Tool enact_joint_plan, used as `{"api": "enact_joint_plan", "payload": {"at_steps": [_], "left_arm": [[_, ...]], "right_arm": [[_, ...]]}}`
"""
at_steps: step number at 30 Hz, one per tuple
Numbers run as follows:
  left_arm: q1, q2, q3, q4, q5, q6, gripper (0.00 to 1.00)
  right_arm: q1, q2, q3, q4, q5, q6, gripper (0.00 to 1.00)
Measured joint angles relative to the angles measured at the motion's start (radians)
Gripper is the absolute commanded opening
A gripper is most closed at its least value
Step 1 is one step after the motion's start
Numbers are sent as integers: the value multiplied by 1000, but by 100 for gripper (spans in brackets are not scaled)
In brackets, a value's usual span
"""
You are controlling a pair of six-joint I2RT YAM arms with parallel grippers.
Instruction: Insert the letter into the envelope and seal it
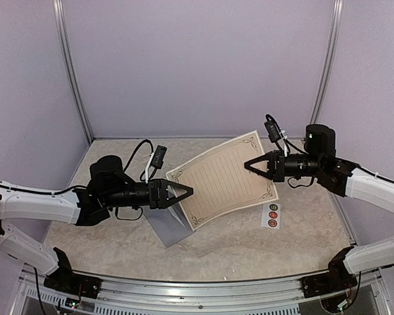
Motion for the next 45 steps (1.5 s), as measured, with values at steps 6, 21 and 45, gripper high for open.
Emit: {"api": "enact_joint_plan", "payload": {"at_steps": [6,21,45], "left_arm": [[-23,11,0,8,-78,5,11],[-40,248,50,-79,-244,-74,0],[31,553,147,-111,-169,-70,0]], "right_arm": [[0,-6,-12,-1,28,43,0],[119,56,-52,-143,328,43,0],[341,339,71,-161,470,92,93]]}}
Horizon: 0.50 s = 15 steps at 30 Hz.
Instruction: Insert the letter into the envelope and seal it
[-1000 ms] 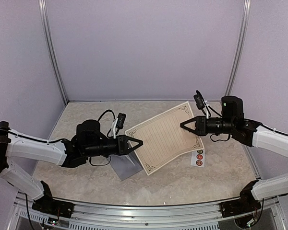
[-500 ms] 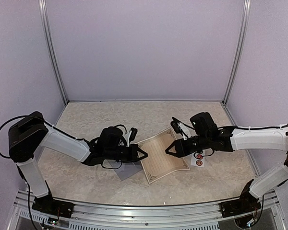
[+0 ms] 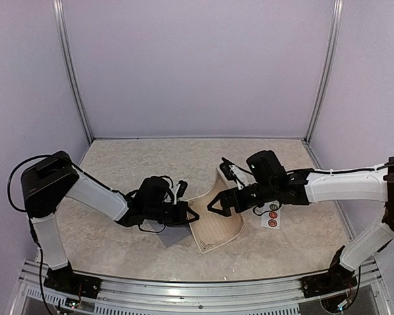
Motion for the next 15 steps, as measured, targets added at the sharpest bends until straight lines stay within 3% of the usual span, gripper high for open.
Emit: {"api": "enact_joint_plan", "payload": {"at_steps": [6,15], "left_arm": [[15,19,0,4,32,64,0],[22,19,-1,4,71,136,0]], "right_arm": [[-41,-97,35,-30,68,-4,95],[-317,-183,-1,-98,159,-26,94]]}}
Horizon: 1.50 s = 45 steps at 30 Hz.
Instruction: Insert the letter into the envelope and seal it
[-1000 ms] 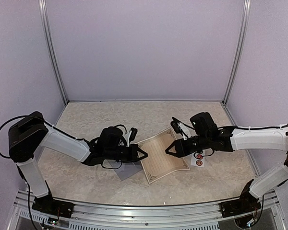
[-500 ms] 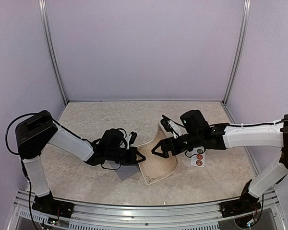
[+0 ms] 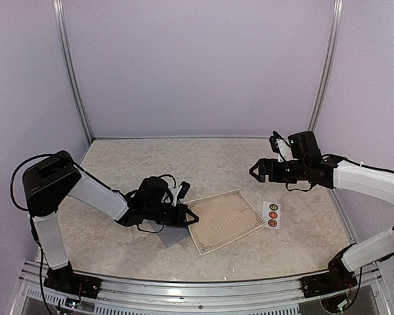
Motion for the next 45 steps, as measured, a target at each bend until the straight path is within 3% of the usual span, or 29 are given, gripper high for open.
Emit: {"api": "enact_joint_plan", "payload": {"at_steps": [8,14,23,30,38,45], "left_arm": [[0,-14,-80,101,54,44,0],[-28,-164,-88,62,103,136,0],[-103,-385,68,-205,142,311,0],[-126,-463,132,-370,183,375,0],[-145,-502,173,-441,213,392,0],[-146,-509,181,-445,233,391,0]], "right_arm": [[-191,4,-99,-45,-12,-47,94],[-268,8,-154,-33,-118,-93,95],[-311,29,-174,45,-271,-131,95],[-348,90,-174,105,-406,-167,95],[-346,129,-185,179,-630,-206,95],[-306,142,-188,210,-719,-225,94]]}}
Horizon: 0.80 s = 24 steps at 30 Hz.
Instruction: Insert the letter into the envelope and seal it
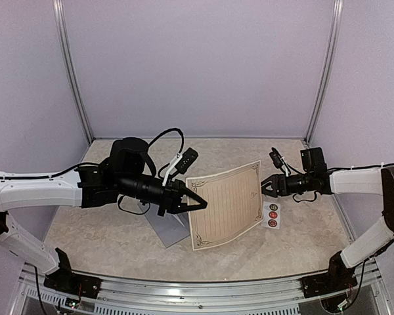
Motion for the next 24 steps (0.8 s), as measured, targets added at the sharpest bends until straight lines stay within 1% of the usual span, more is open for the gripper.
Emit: {"api": "enact_joint_plan", "payload": {"at_steps": [6,12,19,24], "left_arm": [[18,0,0,-2,-27,-5,0],[87,0,-33,-4,-111,-35,0],[96,24,-36,-18,-172,-61,0],[101,40,-37,-25,-179,-80,0]], "right_arm": [[37,-2,-6,30,-111,-6,94],[103,-51,-21,43,-186,14,94],[145,-120,-25,53,-219,54,97],[154,-161,-30,84,-227,91,98]]}}
